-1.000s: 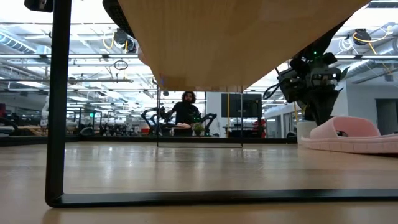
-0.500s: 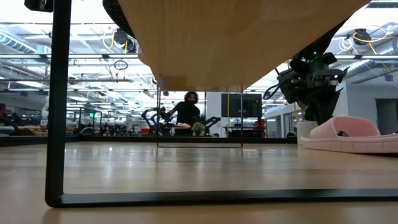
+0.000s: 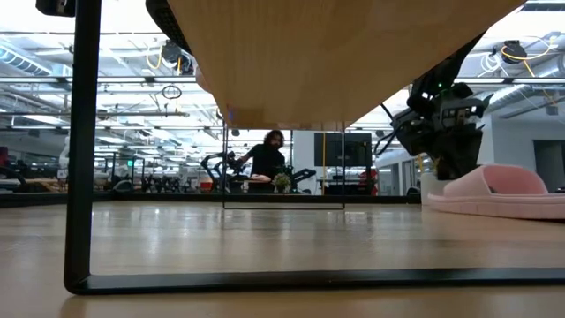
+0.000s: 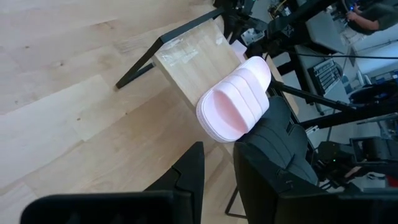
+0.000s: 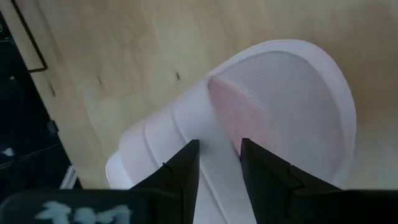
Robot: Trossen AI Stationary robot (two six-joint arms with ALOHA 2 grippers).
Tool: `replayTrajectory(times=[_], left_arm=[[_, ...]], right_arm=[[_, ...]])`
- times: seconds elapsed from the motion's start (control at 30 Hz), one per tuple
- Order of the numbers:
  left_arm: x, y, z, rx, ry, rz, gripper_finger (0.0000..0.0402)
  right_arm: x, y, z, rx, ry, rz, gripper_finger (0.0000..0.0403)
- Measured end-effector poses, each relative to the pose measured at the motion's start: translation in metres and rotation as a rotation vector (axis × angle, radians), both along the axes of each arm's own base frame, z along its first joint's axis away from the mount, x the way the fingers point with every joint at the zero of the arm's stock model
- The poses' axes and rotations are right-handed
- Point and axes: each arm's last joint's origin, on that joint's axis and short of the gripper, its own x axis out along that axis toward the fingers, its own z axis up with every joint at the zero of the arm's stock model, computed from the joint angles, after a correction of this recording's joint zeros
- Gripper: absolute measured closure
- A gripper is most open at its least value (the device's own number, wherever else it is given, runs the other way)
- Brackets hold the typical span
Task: Pick and place slides into the shelf
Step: Put the pink slides on the shelf
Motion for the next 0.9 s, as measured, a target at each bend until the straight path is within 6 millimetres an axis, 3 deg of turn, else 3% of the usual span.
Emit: replayTrajectory(times=[0.6,0.9], left_arm=[[-0.0001,0.0,0.0,0.024,0.002,-0.016,0.0319],[-0.0001,0.0,0.0,0.024,0.002,-0.016,0.0319]], right_arm=[[-0.0017,0.0049,0.0035,0.093,-0.016,-0.027,0.0294],[-0.0016,0.003,0.0019,0.043,0.006,-0.001,0.0294]])
